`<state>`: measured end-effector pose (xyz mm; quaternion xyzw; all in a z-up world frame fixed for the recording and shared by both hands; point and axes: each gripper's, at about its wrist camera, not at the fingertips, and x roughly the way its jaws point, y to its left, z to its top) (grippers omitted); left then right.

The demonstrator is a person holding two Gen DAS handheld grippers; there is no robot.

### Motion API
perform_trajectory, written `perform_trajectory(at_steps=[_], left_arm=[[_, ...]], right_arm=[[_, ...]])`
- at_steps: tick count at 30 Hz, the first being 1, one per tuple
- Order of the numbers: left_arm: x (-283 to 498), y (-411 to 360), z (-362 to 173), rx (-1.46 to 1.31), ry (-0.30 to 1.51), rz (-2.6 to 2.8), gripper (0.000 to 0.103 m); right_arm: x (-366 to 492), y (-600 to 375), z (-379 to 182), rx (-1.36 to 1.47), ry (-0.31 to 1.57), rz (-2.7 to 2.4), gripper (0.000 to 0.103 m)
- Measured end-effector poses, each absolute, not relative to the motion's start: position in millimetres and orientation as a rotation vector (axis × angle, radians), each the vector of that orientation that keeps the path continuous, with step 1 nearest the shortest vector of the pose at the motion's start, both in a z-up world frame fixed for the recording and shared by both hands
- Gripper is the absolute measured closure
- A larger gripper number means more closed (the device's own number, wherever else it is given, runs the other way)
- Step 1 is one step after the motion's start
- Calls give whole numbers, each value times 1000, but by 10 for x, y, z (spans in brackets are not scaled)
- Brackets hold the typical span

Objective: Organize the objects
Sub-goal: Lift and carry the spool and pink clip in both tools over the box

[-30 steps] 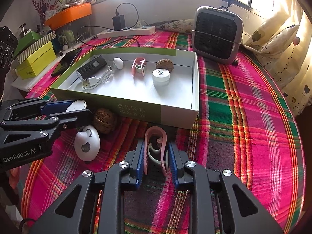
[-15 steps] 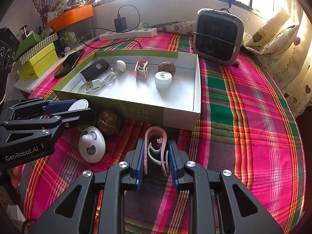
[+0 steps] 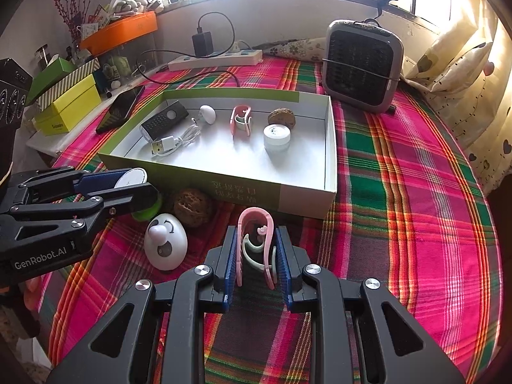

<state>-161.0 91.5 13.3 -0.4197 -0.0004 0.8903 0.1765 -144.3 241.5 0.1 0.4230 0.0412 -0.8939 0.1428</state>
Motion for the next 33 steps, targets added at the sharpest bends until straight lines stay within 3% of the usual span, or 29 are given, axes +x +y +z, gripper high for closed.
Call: perform_trajectory(at_steps=[33], left_arm=[[-1881, 795, 417, -1116, -59, 2556, 71]], right_arm=[[-1685, 2288, 398, 1101, 82, -2591, 79]])
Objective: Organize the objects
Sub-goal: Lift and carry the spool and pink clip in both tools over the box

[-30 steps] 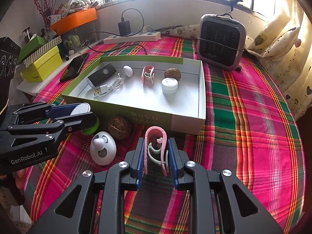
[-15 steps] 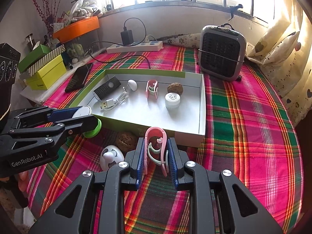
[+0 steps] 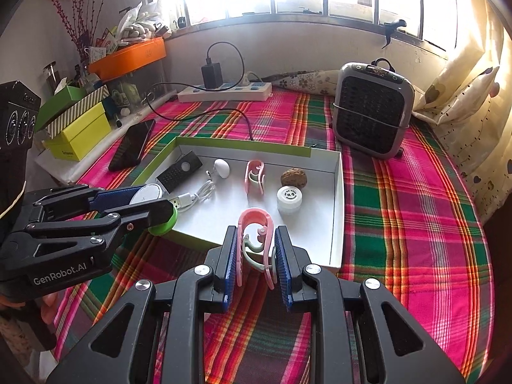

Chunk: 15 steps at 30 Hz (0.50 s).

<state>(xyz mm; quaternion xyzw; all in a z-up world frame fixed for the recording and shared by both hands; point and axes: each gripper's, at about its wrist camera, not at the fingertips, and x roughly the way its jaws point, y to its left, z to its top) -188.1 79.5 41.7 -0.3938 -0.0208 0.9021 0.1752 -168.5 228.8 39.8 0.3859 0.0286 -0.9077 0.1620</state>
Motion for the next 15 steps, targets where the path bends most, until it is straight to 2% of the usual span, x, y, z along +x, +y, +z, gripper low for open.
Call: perform_trajectory(at_steps=[15], left_arm=[[-2236, 768, 202, -1182, -78, 2533, 71]], right_arm=[[-2114, 2225, 221, 1177, 43, -2544, 79]])
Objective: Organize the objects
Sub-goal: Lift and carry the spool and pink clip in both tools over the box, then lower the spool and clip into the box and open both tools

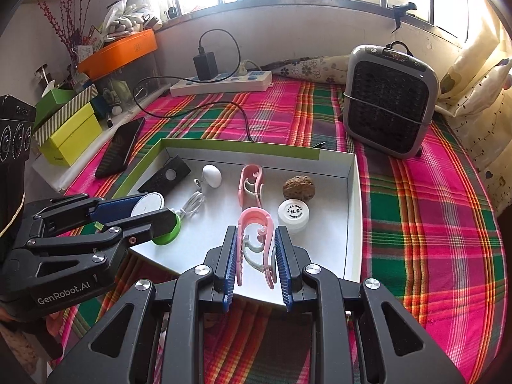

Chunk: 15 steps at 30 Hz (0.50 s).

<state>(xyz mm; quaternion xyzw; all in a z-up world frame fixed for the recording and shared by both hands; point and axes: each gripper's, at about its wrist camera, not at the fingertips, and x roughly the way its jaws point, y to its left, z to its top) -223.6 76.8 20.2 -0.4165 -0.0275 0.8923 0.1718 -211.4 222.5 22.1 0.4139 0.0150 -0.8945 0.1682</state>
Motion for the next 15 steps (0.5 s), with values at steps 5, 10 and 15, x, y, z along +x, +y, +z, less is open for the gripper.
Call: perform_trajectory(at_steps=[5, 10, 15], left_arm=[[-2304, 768, 137, -1201, -77, 2525, 71], [-2354, 773, 93, -1212, -65, 2522, 71], [-2371, 784, 86, -1208, -58, 2521, 71]], right_arm=[[-2207, 2198, 125, 1210, 40, -2520, 79], [-2281, 2198, 58, 1235, 30, -2508, 79], [-2318, 2194, 15, 1249, 34, -2508, 79]])
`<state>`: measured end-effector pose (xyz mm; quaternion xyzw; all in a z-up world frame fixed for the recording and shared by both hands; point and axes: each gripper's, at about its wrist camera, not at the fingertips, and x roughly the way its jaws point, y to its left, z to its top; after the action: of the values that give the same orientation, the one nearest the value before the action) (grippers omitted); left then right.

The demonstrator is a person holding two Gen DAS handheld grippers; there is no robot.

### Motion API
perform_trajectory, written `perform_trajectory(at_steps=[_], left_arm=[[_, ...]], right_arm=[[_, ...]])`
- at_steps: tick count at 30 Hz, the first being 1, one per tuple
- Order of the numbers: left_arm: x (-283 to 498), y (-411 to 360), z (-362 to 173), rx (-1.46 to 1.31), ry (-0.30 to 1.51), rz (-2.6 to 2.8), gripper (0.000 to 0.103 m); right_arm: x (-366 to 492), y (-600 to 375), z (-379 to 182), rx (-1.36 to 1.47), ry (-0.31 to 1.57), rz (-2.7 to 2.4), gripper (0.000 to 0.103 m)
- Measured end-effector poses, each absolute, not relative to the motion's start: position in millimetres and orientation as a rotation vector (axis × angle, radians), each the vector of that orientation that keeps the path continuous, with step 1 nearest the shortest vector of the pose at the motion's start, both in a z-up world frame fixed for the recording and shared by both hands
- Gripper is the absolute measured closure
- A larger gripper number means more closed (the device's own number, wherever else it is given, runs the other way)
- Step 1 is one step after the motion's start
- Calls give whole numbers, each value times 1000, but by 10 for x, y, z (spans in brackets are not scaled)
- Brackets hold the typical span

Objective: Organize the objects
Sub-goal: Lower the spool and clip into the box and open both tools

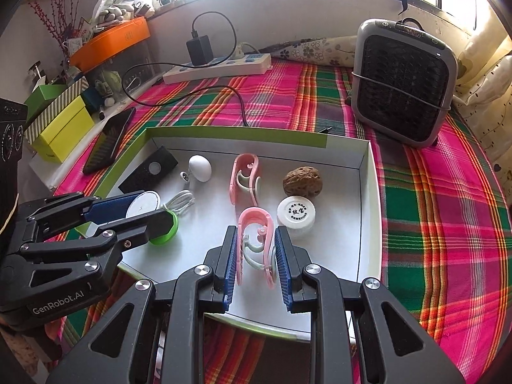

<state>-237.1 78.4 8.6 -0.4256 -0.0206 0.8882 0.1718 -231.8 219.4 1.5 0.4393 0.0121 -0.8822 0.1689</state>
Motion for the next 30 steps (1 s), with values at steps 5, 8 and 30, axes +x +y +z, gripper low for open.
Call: perform_trajectory(at_steps=[5, 8, 30], left_arm=[[-2413, 779, 39, -1226, -67, 2516, 71], [-2428, 784, 24, -1232, -67, 2513, 71], [-2474, 775, -41, -1246, -56, 2513, 71]], right_arm=[[-2338, 2203, -8, 1256, 43, -2516, 79], [-2359, 2198, -25, 1259, 50, -2518, 79], [-2389, 2162, -70, 1271, 77, -2536, 79]])
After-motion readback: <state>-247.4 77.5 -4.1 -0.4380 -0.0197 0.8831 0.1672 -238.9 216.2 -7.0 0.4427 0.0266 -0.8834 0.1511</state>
